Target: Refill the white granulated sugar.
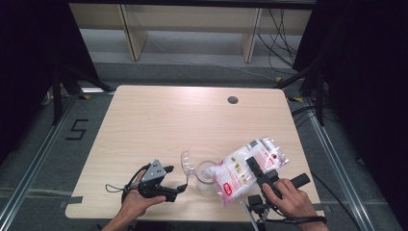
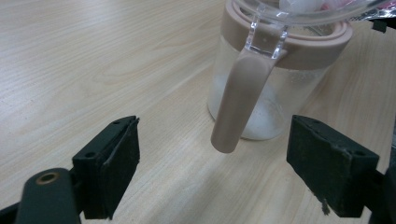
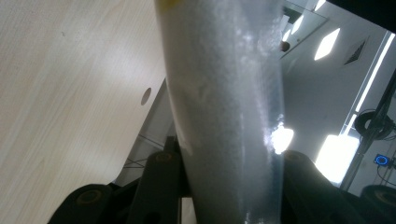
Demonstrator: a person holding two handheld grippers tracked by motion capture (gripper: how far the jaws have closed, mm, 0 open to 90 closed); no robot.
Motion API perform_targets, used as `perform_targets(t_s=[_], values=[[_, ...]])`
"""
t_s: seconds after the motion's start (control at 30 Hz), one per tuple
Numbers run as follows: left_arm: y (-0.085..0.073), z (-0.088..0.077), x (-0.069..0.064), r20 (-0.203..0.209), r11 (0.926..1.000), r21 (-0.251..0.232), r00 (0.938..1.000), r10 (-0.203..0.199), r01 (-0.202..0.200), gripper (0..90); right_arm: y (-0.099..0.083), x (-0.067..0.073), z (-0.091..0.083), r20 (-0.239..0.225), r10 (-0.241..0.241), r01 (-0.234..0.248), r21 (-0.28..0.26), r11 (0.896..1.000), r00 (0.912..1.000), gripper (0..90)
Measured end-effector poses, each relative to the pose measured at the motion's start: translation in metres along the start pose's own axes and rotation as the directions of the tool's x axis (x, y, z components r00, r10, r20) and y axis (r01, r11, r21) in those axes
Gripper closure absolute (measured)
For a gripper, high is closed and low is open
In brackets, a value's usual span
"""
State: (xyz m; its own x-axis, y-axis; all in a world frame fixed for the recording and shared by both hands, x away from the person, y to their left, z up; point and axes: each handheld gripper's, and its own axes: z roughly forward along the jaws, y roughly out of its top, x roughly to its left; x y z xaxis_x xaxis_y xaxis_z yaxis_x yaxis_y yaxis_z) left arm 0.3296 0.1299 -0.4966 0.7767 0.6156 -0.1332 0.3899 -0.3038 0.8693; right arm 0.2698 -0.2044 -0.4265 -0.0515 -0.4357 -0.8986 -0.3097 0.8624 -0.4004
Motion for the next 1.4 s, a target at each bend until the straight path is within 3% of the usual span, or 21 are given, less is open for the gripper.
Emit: perform_targets(t_s=[0.13,0.17,0.37,0.4,0.43,0.47,0.5,0.57,0.73,1.0,1.07,1.4], values=[[-0.0001,-0.0002,-0.0004,-0.003,1.0000,0.001,1.0000,-0.001,0.001,16.8,0.0000,0.0001,0.0003,0.000,-0.004,0.004,-0.002,1.000,1.0000,71.8],[0.0001,-0.0009,0.0012,-0.006,0.9998,0.016,0.9999,0.015,-0.015,16.9,-0.0001,-0.0001,0.0003,-0.001,-0.005,0.005,-0.003,1.000,1.0000,71.9],[0.0000,0.0000,-0.0002,0.000,1.0000,-0.001,1.0000,0.000,0.000,16.9,-0.0011,-0.0014,0.0003,0.003,-0.025,0.025,-0.009,1.000,0.9997,72.2],[0.0002,-0.0012,0.0017,-0.009,0.9995,0.021,0.9997,0.023,-0.023,16.9,-0.0013,-0.0015,0.0001,0.002,-0.024,0.024,-0.008,1.000,0.9997,72.2],[0.0000,0.0000,-0.0002,0.000,1.0000,-0.001,1.0000,-0.002,0.002,16.9,-0.0013,-0.0010,-0.0003,0.003,-0.016,0.016,-0.005,1.000,0.9999,72.2],[0.0002,-0.0012,0.0017,-0.009,0.9995,0.019,0.9997,0.024,-0.024,16.9,-0.0014,-0.0005,-0.0007,0.005,-0.011,0.011,-0.001,1.000,0.9999,72.4],[0.0000,-0.0001,-0.0003,0.000,1.0000,-0.001,1.0000,-0.002,0.002,16.9,-0.0014,-0.0006,-0.0006,0.004,-0.010,0.010,-0.002,1.000,0.9999,72.4],[-0.0001,-0.0001,-0.0005,-0.001,1.0000,-0.002,1.0000,-0.004,0.004,16.9,-0.0013,-0.0007,-0.0007,0.005,-0.013,0.013,-0.003,1.000,0.9999,72.5],[0.0005,-0.0009,0.0011,-0.001,0.9997,0.002,0.9998,0.022,-0.022,16.9,-0.0010,-0.0021,0.0000,0.003,-0.029,0.029,-0.011,1.000,0.9996,72.7],[0.0005,-0.0011,0.0010,-0.003,0.9998,0.002,0.9998,0.022,-0.022,16.8,-0.0009,-0.0002,0.0003,0.004,-0.007,0.007,-0.012,1.000,1.0000,73.1],[0.0005,-0.0012,0.0008,-0.005,0.9998,0.002,0.9998,0.020,-0.020,16.9,-0.0007,-0.0021,-0.0001,0.009,-0.026,0.026,-0.015,1.000,0.9996,73.2],[0.0005,-0.0012,0.0008,-0.003,0.9998,0.002,0.9998,0.019,-0.019,16.9,-0.0007,-0.0019,-0.0001,0.007,-0.023,0.023,-0.015,1.000,0.9997,73.6]])
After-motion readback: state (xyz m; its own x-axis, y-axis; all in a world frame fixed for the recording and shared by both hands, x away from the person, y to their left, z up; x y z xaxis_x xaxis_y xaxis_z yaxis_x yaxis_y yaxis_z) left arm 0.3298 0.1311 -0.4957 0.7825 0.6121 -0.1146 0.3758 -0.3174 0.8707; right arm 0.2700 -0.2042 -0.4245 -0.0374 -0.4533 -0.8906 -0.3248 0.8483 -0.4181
